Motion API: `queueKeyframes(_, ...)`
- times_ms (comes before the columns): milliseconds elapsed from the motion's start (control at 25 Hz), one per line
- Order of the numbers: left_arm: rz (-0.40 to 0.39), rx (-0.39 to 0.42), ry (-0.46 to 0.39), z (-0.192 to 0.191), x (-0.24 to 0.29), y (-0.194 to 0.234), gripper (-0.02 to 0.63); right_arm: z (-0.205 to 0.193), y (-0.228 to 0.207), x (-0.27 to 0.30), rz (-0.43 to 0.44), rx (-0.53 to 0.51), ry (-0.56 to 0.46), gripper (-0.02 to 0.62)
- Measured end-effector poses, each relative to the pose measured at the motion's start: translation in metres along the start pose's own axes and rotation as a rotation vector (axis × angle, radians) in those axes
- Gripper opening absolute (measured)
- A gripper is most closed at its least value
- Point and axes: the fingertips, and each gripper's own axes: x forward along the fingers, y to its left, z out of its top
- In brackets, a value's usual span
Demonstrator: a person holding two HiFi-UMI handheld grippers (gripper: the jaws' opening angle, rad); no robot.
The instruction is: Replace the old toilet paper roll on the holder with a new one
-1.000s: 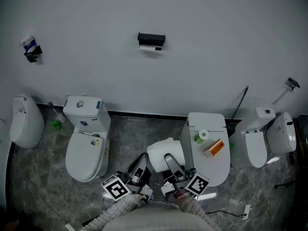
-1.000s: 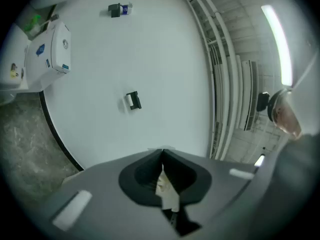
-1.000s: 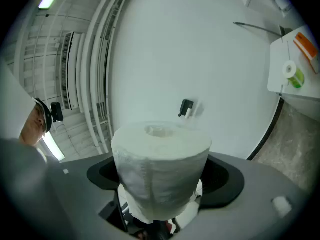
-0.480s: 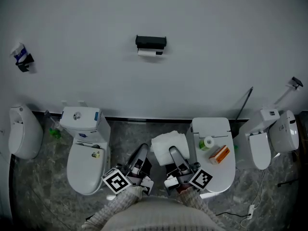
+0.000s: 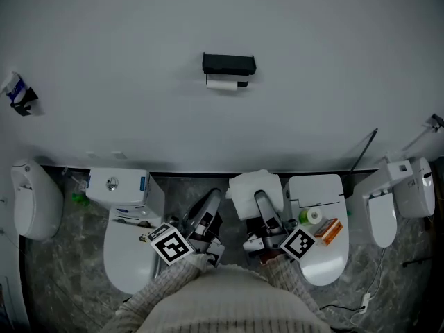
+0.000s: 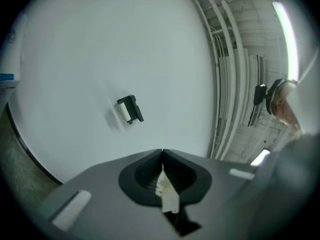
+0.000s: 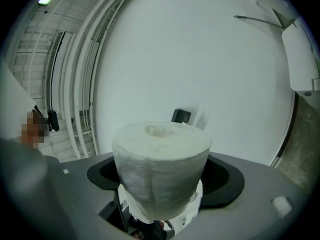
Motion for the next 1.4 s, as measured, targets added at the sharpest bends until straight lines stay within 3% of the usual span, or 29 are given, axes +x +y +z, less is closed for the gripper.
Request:
queueKeyframes(200, -0.002, -0.035, 0.024, 0.025, 0.025, 0.035, -0.005, 0.004, -0.015, 0.036, -0.004, 0.026, -0.049, 0.436)
queueKeyframes(520, 0.026, -0.089, 0.047, 0.036, 0.062, 0.076, -0.005, 0.011, -0.045, 0.069, -0.045, 0.03, -0.044, 0.436)
queueKeyframes(1120, 0.023, -0.073, -0.016, 0.067, 0.145, 0.115, -0.005, 0.075, -0.079, 0.153, 0.016, 0.021, 0.034, 0.436)
queueKeyframes(1400, 0.055, -0.074, -0.065, 0.07, 0.18, 0.135, -0.005, 0.11, -0.114, 0.177, -0.004, 0.055, 0.042, 0.436)
